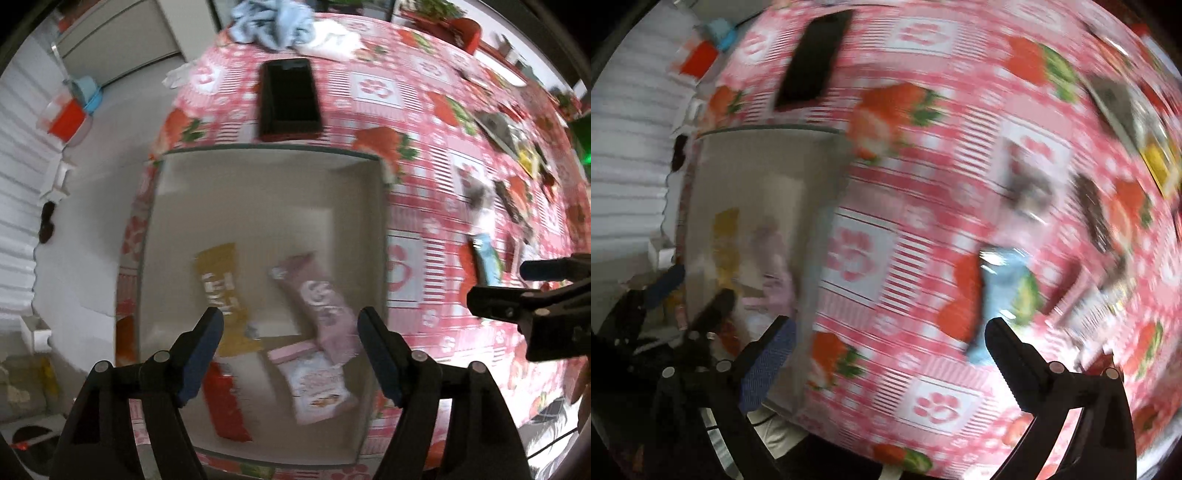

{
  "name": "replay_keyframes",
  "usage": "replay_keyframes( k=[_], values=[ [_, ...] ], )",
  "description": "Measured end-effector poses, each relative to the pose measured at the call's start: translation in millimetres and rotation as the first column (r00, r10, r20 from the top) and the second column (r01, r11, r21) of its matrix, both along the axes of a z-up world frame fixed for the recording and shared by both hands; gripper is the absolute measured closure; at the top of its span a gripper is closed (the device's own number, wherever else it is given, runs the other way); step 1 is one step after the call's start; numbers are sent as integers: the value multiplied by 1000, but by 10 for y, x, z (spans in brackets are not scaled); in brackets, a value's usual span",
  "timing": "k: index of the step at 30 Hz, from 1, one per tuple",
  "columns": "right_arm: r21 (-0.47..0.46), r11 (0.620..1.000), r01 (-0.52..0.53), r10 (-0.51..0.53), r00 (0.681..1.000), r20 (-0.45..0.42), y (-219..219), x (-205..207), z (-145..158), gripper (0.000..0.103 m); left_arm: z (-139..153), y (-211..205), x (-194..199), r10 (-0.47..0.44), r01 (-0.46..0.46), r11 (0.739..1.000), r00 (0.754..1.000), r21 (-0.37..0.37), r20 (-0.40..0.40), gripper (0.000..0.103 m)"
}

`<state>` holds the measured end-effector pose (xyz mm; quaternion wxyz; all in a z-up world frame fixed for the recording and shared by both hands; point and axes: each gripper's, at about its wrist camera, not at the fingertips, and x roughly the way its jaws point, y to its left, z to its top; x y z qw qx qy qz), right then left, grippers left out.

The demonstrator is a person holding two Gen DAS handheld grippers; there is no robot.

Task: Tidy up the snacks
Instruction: 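Move both tools back over the remaining snacks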

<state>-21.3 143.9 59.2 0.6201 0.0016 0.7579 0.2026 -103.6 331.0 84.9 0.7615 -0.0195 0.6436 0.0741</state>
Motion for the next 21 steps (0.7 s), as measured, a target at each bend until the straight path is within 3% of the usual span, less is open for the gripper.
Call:
replay_keyframes(
  k=[11,21],
  values=[
    [-97,979,181,-186,981,-52,-1193,-318,-249,0,-68,-803,187,-153,151,987,987,-51,-46,25],
    [-146,952,269,-281,958,-65,-1993,-664,-344,0,-364,-1319,430,-134,113,982,982,-149,-135,24]
  ],
)
